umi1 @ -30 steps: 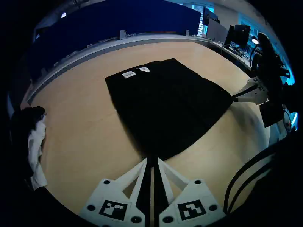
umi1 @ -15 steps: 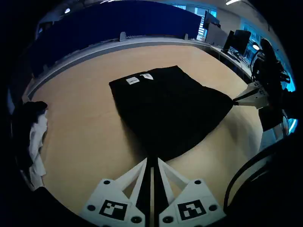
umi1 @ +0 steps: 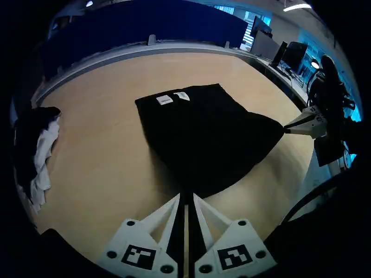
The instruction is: Fold towel
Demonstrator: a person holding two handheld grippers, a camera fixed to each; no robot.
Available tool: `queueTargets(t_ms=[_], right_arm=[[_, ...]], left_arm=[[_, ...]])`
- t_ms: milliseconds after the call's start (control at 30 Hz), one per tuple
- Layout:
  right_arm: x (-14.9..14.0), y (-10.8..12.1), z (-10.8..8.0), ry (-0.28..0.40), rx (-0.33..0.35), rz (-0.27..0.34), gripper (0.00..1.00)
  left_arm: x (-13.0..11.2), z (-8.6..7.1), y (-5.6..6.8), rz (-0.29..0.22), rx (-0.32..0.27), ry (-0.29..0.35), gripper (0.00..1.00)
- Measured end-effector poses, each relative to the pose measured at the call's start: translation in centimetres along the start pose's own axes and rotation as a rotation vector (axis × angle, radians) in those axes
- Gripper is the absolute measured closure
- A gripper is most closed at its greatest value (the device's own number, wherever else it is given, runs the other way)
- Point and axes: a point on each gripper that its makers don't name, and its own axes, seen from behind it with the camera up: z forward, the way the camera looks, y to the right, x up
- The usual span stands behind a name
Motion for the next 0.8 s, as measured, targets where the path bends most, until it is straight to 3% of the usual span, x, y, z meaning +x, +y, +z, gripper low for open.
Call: queueTargets(t_ms=[567, 800], right_arm=[[0.7, -0.9, -1.6, 0.017, 0.014, -0.003, 0.98], [1.8, -0.8, -2.4, 0.039, 0.013, 0.015, 0.98]], left_arm=[[0.5, -2.0, 0.7, -0.018, -0.01, 0.01, 0.96], [1.1, -3.0, 0.7, -0.055, -0.017, 0.024, 0.95]])
